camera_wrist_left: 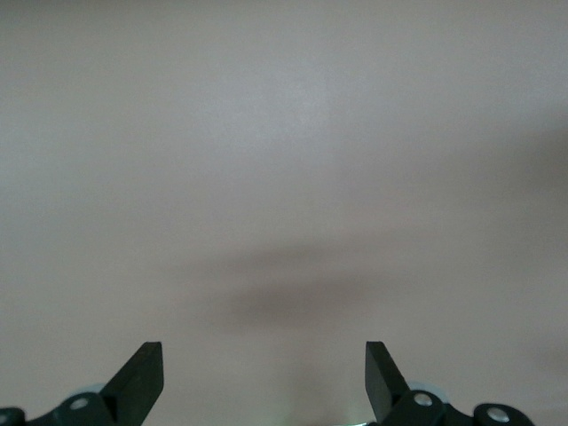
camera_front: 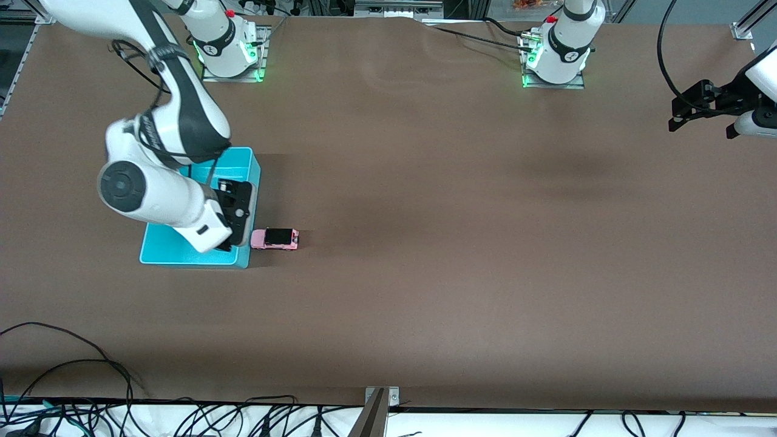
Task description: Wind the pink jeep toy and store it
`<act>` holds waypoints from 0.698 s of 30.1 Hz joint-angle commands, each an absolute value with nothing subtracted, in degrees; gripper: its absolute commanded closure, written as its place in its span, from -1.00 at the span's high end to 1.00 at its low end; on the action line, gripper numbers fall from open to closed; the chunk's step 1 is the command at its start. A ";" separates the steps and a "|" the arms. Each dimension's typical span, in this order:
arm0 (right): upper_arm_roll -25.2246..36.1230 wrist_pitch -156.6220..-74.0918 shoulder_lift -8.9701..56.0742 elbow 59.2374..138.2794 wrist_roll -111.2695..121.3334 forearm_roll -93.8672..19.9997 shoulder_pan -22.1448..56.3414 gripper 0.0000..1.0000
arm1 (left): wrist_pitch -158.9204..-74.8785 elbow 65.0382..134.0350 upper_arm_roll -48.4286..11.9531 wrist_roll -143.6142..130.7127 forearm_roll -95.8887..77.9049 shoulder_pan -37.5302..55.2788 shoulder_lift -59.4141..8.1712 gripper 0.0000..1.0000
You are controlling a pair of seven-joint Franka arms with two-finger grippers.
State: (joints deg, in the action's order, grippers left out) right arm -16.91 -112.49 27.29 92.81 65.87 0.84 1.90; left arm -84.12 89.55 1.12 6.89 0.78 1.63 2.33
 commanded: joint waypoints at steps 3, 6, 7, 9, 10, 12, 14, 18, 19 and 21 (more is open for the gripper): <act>-17.23 -120.31 30.49 94.57 67.76 5.80 3.78 1.00 | -82.79 87.54 1.14 6.50 -0.53 0.62 1.93 1.00; -17.23 -123.65 31.90 95.88 67.68 7.90 3.96 1.00 | -82.79 86.84 1.23 6.51 -0.44 0.53 1.76 1.00; -17.23 -124.53 32.25 96.15 67.76 8.52 3.87 1.00 | -82.79 86.84 1.14 6.33 0.00 0.53 1.76 1.00; -17.23 -126.20 32.96 96.76 67.76 10.10 3.87 1.00 | -82.79 86.92 1.06 6.24 -0.09 0.53 1.76 1.00; -17.23 -126.99 33.39 97.03 67.76 10.72 3.87 1.00 | -82.88 86.92 1.05 6.24 -0.09 0.61 1.58 1.00; -17.14 -128.67 34.36 97.21 67.76 11.60 3.87 1.00 | -82.88 86.84 1.05 5.98 -0.09 0.88 1.15 1.00; -17.14 -129.55 35.24 97.29 67.68 11.69 3.95 1.00 | -82.88 86.84 1.05 6.41 0.00 0.79 0.53 1.00; -17.05 -130.25 36.65 97.29 67.68 12.13 3.78 1.00 | -83.06 86.84 1.05 6.50 0.00 0.70 0.35 1.00; -17.05 -130.25 37.09 97.29 67.68 12.13 3.78 1.00 | -83.14 86.84 1.05 6.59 0.00 0.62 0.35 1.00; -17.05 -130.25 37.61 97.38 67.68 12.13 3.87 1.00 | -83.41 86.84 1.05 6.59 0.09 0.79 0.26 1.00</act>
State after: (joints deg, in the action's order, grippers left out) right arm -16.82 -129.14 36.54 96.82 66.75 10.89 4.26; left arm -84.10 88.69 1.32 6.88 0.76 1.09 1.39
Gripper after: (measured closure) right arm 0.000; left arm 0.000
